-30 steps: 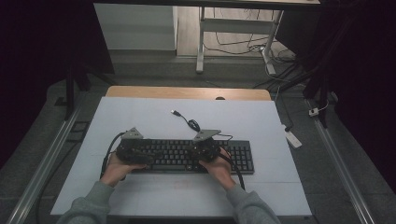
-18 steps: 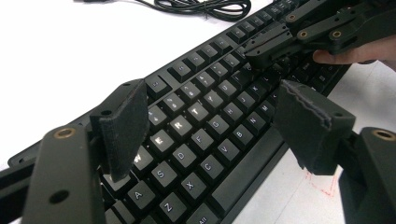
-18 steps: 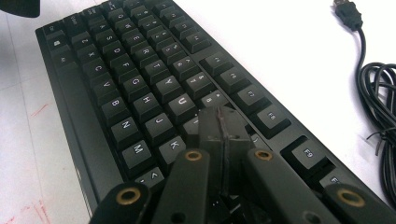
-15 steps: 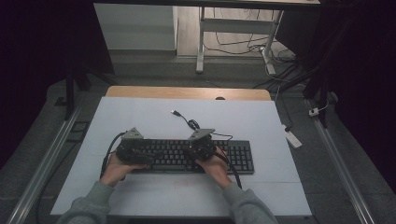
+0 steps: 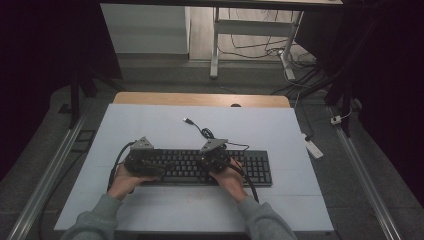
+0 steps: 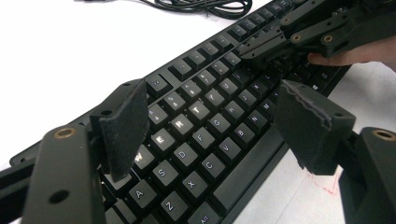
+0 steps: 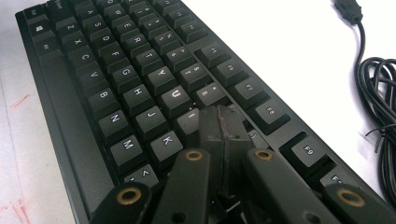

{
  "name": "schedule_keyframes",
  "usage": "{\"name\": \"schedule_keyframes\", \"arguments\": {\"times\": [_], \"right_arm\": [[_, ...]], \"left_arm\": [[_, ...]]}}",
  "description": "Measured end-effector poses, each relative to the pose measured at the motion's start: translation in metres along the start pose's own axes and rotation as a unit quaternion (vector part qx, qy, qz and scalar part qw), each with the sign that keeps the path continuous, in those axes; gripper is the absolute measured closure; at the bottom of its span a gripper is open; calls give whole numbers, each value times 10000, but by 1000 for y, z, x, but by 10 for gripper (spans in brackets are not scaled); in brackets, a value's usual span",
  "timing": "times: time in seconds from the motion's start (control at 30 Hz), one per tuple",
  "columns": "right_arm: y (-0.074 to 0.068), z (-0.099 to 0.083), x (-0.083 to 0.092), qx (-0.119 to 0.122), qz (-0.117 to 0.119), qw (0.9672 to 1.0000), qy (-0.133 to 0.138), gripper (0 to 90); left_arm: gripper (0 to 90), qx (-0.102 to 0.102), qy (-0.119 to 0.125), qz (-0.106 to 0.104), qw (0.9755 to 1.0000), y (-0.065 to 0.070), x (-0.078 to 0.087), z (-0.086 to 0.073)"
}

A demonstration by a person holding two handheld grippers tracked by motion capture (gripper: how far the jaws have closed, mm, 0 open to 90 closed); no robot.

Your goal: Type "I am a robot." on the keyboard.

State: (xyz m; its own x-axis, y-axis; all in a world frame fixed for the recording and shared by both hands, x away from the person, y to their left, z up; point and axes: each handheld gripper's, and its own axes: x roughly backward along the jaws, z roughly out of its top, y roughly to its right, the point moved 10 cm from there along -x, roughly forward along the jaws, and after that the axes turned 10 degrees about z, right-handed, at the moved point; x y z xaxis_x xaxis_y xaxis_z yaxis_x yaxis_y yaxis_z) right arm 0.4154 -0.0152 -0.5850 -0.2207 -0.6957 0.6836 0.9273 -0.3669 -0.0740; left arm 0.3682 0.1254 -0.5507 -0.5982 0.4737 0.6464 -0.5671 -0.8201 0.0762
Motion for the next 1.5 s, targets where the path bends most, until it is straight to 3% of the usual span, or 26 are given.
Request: {"name": "schedule_keyframes", "arguments": {"times": [0.1, 0.23, 0.37, 0.73, 1.07, 1.5], "right_arm": [[0, 1, 1, 25, 17, 10000, 31, 895], [-1, 7, 9, -30, 125, 9995, 287, 894], [0, 7, 16, -36, 82, 9993, 353, 892], [3, -2, 42, -169, -13, 9979, 622, 670], [10, -22, 74, -254, -203, 9969, 713, 576], [15, -59, 117, -387, -479, 9947, 819, 564]], "left_arm": [[266, -16, -11, 5, 10000, 1, 0, 0], [266, -29, -6, 10, 10000, 1, -1, 0], [266, -7, 12, 51, 10000, -1, -1, 0], [268, -1, 70, 117, 9999, -3, 1, 1], [271, -8, 82, 163, 9998, -5, 1, 1], [286, 78, 195, 266, 9994, -10, 4, 3]]}}
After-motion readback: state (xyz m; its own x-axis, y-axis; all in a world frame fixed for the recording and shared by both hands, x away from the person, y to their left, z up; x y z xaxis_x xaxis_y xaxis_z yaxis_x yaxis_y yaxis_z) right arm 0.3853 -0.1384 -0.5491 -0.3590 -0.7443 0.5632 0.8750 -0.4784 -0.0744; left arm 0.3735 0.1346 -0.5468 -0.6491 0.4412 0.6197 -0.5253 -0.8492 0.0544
